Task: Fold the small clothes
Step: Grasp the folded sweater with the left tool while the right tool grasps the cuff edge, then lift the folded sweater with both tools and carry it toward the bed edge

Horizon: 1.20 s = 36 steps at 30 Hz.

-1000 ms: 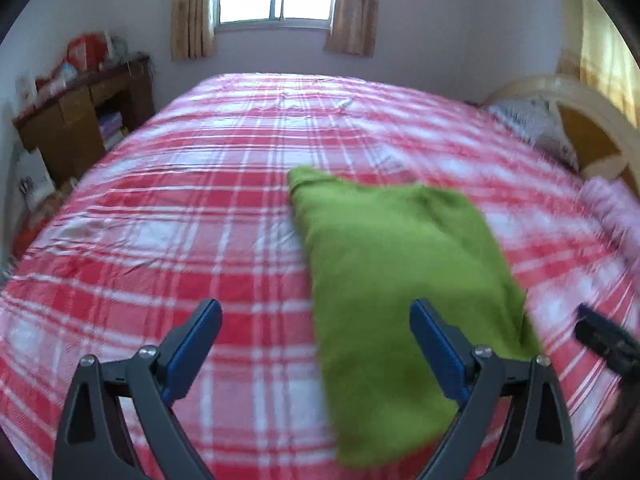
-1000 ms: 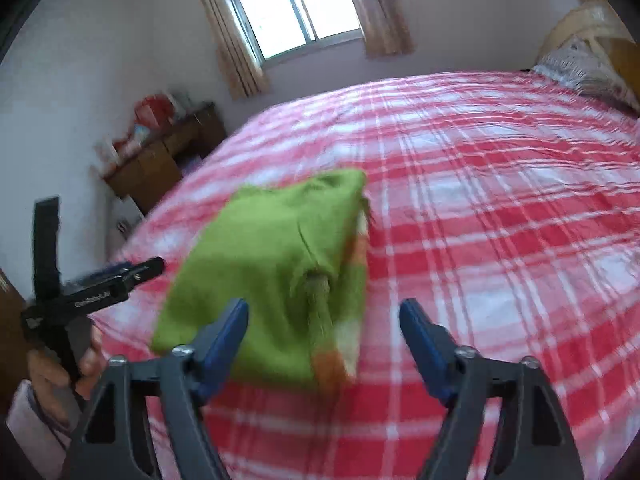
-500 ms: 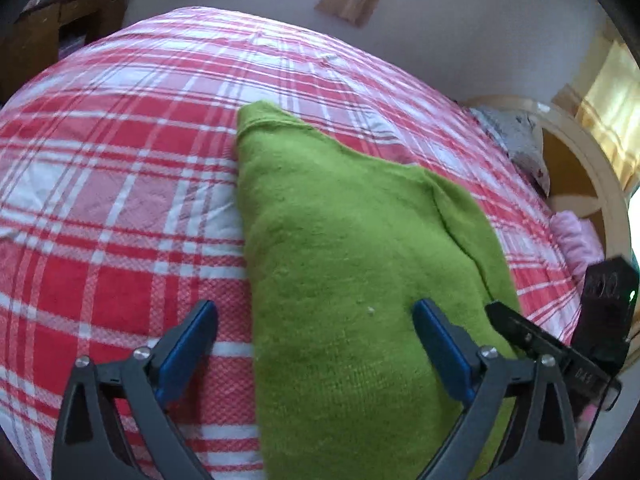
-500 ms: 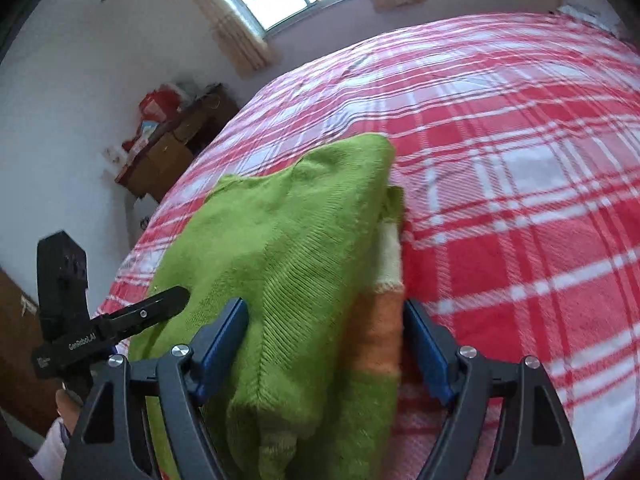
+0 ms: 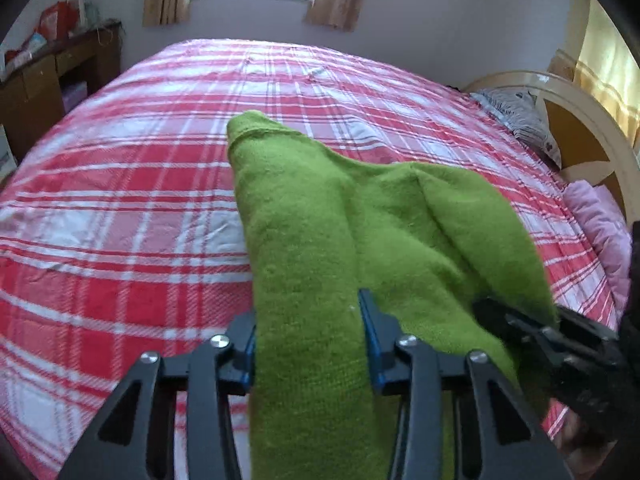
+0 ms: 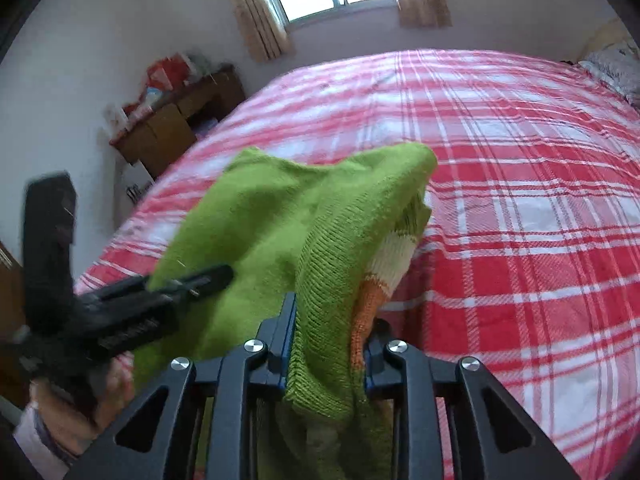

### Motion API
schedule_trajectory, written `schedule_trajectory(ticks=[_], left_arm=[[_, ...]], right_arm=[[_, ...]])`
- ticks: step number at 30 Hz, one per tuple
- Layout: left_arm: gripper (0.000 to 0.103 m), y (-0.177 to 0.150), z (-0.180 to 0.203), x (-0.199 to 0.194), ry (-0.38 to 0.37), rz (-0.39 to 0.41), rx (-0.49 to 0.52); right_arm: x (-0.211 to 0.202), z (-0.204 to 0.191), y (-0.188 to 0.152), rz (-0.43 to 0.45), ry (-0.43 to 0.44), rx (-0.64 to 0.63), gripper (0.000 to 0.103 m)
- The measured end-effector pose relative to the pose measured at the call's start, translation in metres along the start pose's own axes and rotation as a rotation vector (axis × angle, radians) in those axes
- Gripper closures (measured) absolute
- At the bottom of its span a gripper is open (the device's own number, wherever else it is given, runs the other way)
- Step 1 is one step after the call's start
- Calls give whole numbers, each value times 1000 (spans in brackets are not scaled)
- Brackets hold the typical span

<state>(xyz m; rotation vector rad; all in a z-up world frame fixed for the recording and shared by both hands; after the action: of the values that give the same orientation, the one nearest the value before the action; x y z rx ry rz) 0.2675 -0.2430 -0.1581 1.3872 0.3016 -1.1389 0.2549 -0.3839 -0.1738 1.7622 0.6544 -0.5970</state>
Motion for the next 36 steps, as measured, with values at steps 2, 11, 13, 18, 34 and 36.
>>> schedule_trajectory(ticks=[2,11,13,18,34,36], left_arm=[[60,-4,-3,-9,6,5,1],[61,-17,-13,-51,30,46,7],[62,-22,-14,-60,35,48,16],[63,-32,-30,-74,25,58,-28],[47,-54,-56,-40,117,19,-44],[46,-54,-59,-41,97,13,-51]], right_arm=[[-15,-10,-3,28,15,9,78],[-62,-62,-18,110,75,5,79],[-74,-77,-19,131,90,-8,79],[-88,-110,-21,152,65,-95,79],[-9,-8,-64,-22,136,138,32],[-15,-9,-63,-16,166,147,32]])
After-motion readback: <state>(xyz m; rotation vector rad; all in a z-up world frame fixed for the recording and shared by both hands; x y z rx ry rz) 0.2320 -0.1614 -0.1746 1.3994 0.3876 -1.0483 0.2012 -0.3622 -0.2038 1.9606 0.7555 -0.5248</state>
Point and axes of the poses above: each gripper's, at about its wrist camera, not at the fingertips, and x roughly the way its jaws point, z to its right, y to its top, the point moved 8 cm from there along x, roughly the way its jaws point, and after that the axes turned 3 degrees about -x, right-handed, at the moved point
